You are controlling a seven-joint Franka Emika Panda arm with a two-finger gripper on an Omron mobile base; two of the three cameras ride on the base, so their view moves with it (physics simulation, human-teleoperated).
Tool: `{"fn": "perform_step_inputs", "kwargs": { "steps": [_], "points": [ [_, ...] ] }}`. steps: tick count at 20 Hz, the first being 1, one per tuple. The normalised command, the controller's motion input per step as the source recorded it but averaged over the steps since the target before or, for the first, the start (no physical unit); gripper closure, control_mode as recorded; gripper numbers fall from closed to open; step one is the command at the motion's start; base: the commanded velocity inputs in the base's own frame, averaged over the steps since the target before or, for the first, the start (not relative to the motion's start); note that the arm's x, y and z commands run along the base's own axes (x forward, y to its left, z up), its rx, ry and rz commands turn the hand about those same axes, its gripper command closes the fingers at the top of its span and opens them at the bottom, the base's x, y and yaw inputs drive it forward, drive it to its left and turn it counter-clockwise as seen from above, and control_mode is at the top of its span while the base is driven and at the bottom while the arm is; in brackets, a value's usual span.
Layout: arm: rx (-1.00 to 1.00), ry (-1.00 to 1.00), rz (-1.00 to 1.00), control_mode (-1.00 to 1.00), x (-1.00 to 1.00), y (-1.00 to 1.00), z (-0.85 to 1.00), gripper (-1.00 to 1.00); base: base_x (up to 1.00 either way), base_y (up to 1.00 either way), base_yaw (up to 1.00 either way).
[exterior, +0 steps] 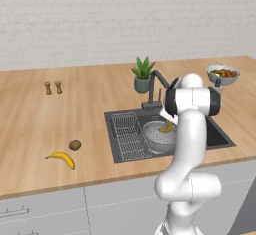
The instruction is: Put the colander in the sink, put the kiwi, banana, banana in the colander, and turn on the sink faucet and pour water over the colander.
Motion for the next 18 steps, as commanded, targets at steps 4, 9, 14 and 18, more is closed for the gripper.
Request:
{"fn": "perform_step_inputs", "kwargs": {
  "steps": [4,9,14,18],
  "points": [
    [0.0,0.0,-0.07,-1.0,0.22,0.12,-0.31,1.0,0.0,0.0,0.0],
    [0.0,0.02,-0.07,-1.0,0.16,0.1,-0.38,1.0,0.0,0.0,0.0],
    [0.0,0.05,-0.05,-1.0,0.21,0.06,-0.3,1.0,0.0,0.0,0.0],
    [0.0,0.01,-0.04,-1.0,0.02,0.19,-0.17,-1.0,0.0,0.0,0.0]
  ]
}}
